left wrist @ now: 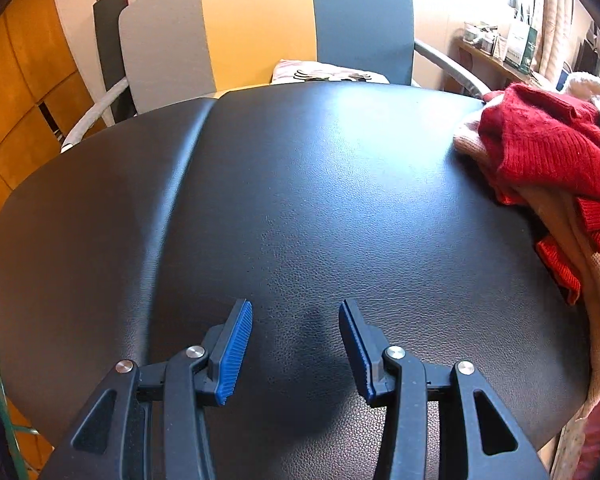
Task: Fold clothes
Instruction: 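Grasp the cream knit sweater from the clothes pile with the right gripper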
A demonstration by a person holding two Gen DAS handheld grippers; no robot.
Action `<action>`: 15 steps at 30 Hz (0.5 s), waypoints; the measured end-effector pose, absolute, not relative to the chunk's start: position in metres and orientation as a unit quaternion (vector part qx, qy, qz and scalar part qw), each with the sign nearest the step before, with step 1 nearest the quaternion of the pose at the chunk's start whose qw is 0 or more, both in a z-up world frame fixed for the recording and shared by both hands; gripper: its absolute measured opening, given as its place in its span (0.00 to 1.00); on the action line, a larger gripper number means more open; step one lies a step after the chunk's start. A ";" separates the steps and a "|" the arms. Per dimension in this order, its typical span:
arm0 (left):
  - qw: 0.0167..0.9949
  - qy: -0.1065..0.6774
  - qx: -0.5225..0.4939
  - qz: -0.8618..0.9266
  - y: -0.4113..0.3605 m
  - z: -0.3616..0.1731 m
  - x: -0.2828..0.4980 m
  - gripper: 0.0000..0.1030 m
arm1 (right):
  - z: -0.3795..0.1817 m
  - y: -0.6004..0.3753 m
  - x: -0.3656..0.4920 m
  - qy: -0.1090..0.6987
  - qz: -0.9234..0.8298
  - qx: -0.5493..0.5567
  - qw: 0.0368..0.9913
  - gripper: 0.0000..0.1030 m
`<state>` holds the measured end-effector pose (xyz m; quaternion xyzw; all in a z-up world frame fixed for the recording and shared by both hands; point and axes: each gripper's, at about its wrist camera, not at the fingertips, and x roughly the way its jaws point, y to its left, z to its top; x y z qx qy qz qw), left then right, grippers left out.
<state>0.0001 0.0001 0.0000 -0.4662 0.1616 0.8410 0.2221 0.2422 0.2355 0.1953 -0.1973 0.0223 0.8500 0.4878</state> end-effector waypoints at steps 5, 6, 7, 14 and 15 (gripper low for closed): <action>0.204 0.176 -0.463 0.844 -0.005 -0.001 -0.004 0.45 | 0.208 0.296 0.255 0.051 0.810 -0.242 0.532 1.00; 0.198 0.177 -0.466 0.844 -0.006 -0.003 -0.006 0.45 | 0.206 0.306 0.258 0.063 0.808 -0.246 0.531 1.00; 0.195 0.176 -0.470 0.843 -0.008 -0.004 -0.008 0.45 | 0.205 0.318 0.261 0.078 0.807 -0.252 0.528 1.00; 0.178 0.164 -0.489 0.838 -0.018 -0.019 -0.033 0.45 | 0.168 0.362 0.257 0.185 0.824 -0.279 0.458 0.50; 0.173 0.160 -0.491 0.838 -0.021 -0.021 -0.032 0.45 | 0.164 0.359 0.261 0.191 0.823 -0.269 0.461 0.47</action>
